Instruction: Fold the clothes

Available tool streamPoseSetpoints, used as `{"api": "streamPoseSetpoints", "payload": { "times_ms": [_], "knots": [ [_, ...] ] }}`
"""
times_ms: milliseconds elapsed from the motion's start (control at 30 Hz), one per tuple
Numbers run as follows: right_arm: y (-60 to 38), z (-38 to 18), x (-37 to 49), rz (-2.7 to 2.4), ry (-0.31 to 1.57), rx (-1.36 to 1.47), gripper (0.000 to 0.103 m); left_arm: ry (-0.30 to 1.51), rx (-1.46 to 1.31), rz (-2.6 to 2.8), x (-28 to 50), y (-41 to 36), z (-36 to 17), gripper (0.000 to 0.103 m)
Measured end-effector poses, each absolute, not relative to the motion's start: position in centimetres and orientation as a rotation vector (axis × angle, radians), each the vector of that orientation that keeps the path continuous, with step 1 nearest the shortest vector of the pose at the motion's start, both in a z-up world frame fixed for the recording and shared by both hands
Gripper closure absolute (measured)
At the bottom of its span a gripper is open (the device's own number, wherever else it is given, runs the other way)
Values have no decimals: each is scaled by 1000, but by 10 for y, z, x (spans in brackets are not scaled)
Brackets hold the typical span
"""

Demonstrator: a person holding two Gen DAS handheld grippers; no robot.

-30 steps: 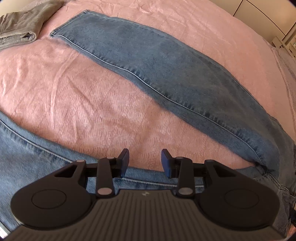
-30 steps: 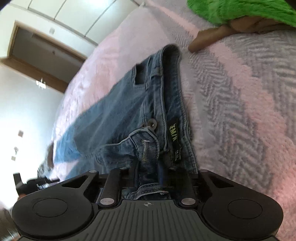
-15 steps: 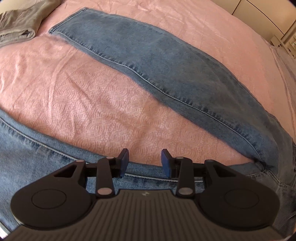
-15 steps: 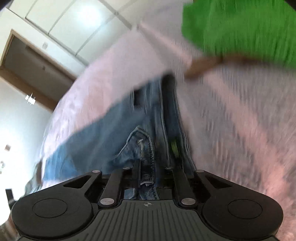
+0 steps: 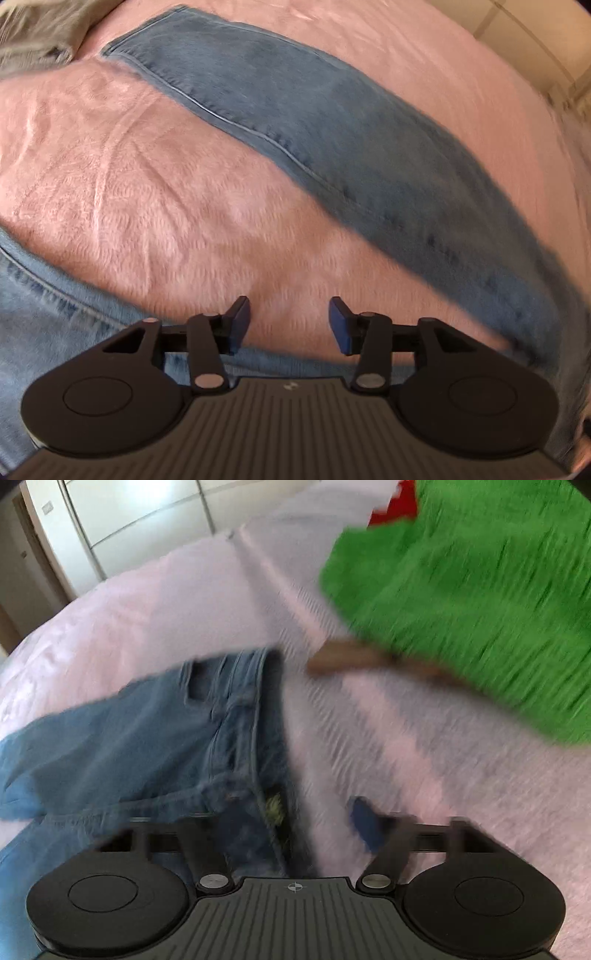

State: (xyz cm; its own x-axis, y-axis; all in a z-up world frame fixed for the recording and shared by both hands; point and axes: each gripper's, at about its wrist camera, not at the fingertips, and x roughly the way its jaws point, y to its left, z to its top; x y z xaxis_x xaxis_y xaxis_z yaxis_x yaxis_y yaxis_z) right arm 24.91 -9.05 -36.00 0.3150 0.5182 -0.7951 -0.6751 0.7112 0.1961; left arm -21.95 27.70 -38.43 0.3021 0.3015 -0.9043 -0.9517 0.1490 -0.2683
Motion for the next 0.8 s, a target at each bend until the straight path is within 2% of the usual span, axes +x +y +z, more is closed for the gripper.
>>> {"api": "streamPoseSetpoints", "payload": {
  "times_ms": [167,367,400,433,467,567,633,667,733,800],
  "knots": [
    [-72,-350,254,769,990,-41,32,626,-1292,972,-225,302,-407,54],
    [-55,-356,242,781,1013,-58,32,450,-1447,863,-198,298,-434,56],
    [-53,-357,240,781,1019,-55,32,416,-1464,850,-195,298,-436,59],
    [-51,-361,239,774,1022,-65,32,383,-1480,837,-192,298,-439,87],
    [-48,-365,239,763,1022,-82,32,371,-1467,837,-188,298,-436,103],
    [-45,-374,242,735,1022,-125,32,339,-1284,810,-177,299,-395,103],
    [-44,-380,245,721,1022,-134,32,365,-1031,778,-167,298,-353,103],
    [-43,-382,246,714,1024,-138,32,435,-952,771,-160,300,-351,102],
    [-39,-387,247,701,1028,-145,32,644,-859,766,-145,306,-371,101],
    [-35,-386,246,685,1025,-160,30,849,-758,754,-129,312,-390,95]
  ]
}}
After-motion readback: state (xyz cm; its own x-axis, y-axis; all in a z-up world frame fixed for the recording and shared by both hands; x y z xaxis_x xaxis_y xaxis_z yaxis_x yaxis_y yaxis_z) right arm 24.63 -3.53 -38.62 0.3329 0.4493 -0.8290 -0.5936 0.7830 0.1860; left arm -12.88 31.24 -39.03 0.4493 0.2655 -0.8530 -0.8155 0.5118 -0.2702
